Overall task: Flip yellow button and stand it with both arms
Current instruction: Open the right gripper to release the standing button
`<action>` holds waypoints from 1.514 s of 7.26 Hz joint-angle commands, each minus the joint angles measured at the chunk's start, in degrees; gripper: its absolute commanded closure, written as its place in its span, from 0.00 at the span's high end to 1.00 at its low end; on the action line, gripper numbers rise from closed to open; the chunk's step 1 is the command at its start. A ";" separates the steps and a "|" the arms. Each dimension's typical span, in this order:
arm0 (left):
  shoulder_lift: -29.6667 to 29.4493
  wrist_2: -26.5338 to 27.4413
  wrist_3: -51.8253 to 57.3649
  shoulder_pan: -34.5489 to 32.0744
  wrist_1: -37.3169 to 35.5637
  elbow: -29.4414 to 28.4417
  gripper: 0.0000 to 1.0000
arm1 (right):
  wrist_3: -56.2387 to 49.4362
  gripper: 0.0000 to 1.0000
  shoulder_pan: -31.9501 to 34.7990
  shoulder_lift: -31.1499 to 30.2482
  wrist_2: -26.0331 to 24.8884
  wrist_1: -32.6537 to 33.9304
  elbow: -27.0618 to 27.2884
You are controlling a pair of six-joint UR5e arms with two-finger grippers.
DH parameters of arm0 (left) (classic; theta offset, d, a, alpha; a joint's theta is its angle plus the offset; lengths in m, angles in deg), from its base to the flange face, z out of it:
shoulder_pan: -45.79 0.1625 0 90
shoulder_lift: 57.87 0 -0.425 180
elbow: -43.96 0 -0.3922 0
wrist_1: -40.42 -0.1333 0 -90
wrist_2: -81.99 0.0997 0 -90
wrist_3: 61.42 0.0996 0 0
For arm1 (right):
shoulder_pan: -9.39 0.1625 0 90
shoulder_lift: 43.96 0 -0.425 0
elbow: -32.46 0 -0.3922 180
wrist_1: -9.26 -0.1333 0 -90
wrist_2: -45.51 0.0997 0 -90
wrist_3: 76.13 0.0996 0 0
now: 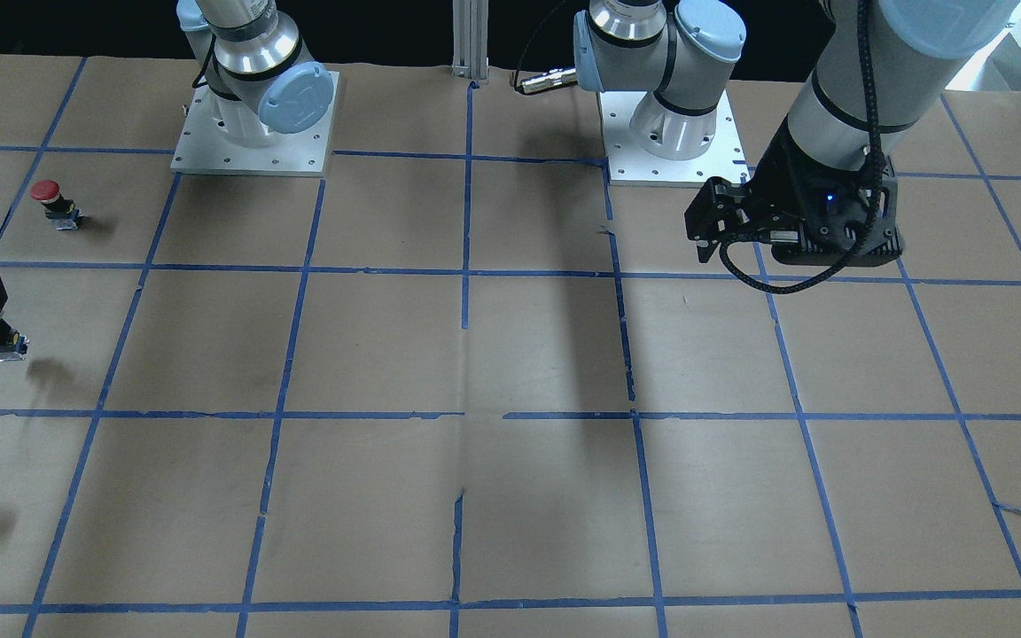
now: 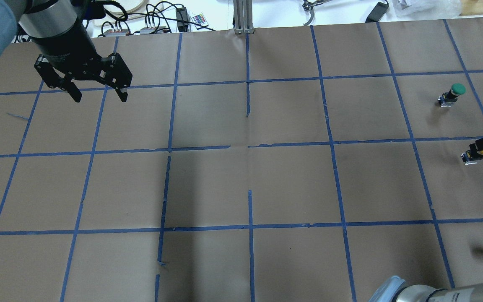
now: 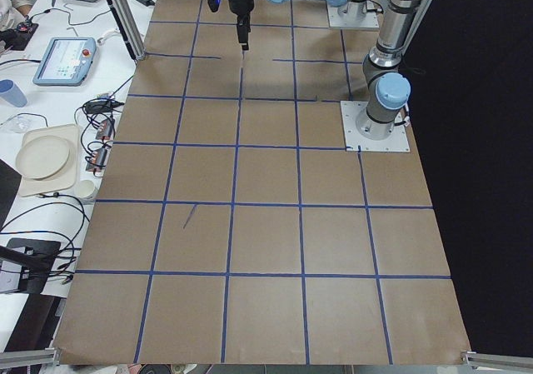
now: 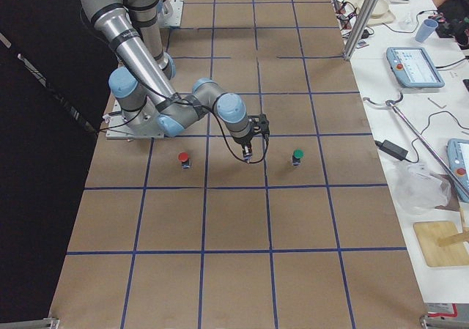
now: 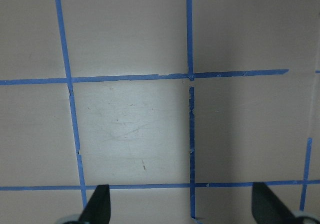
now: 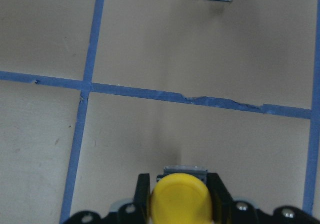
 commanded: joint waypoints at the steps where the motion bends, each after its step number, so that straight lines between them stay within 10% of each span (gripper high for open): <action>1: -0.01 0.31 -0.07 -0.12 0.06 0.20 1.00 | -0.13 0.08 -0.05 1.25 0.13 0.23 0.14; 9: 0.08 -3.11 -0.86 0.23 -0.38 -0.85 1.00 | -0.39 0.30 -0.05 2.04 -0.49 1.20 0.23; 10: 0.08 -3.11 -0.94 0.23 -0.47 -0.85 1.00 | -0.30 0.40 -0.05 2.04 -0.84 1.11 0.23; 11: -0.01 -3.03 -1.64 0.23 -0.56 -0.85 1.00 | -0.30 0.72 -0.05 2.04 -0.93 1.11 0.23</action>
